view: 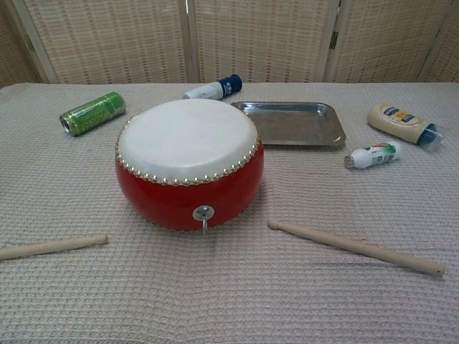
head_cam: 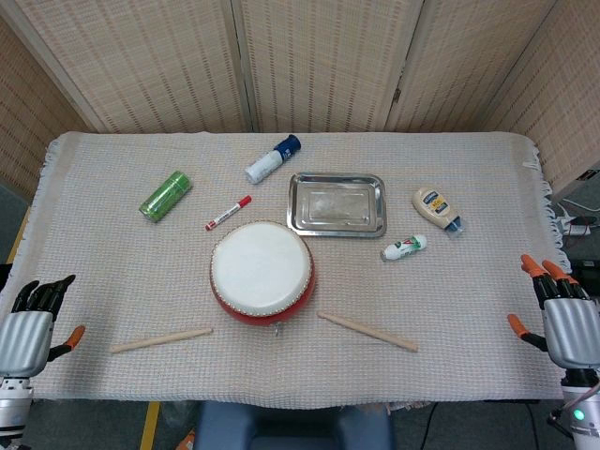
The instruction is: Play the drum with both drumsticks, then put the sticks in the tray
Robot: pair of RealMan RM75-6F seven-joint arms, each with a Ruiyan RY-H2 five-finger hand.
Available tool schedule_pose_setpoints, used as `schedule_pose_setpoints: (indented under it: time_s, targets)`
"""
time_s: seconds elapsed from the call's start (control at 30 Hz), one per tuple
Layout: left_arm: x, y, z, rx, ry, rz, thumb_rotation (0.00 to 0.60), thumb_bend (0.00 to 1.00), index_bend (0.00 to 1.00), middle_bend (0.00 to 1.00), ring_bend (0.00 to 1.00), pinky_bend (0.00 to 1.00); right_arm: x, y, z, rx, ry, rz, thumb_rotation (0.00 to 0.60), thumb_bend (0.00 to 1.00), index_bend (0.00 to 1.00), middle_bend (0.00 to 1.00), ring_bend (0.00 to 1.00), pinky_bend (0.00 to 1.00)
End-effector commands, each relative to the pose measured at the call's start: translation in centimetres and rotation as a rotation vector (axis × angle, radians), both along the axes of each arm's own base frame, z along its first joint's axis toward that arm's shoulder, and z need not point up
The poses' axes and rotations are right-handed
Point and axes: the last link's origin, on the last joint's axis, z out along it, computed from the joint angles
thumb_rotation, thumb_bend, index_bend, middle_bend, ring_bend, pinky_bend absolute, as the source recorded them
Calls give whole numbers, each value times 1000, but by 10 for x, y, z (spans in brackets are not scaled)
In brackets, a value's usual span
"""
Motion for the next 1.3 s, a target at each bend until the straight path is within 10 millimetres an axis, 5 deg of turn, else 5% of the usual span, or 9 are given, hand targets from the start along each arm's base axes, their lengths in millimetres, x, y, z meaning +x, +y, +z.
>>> schedule_pose_setpoints:
  time_s: [0.03,0.43,0.8,1.3]
  targets:
    - [5,0,-6,-30,-29,-21,600,284,141,199,177,125,0,1,3,-8,-3,5,600,159,76,205,88,230]
    - [30,15,-56,-249,-97,-95,600,358,307,241,201,135,0,-1,6,-8,-13,14,600,158,76,205,88,230]
    - [40,16,-105,-365,-109,1,600,384,332,253,207,114,-3,-2,5,0,-25,-2,600,158,82,205,88,230]
    - [42,19,-141,-403,-140,77,600,382,394,252,207,112,-6,-7,3,14,-35,-12,600,159,82,205,88,230]
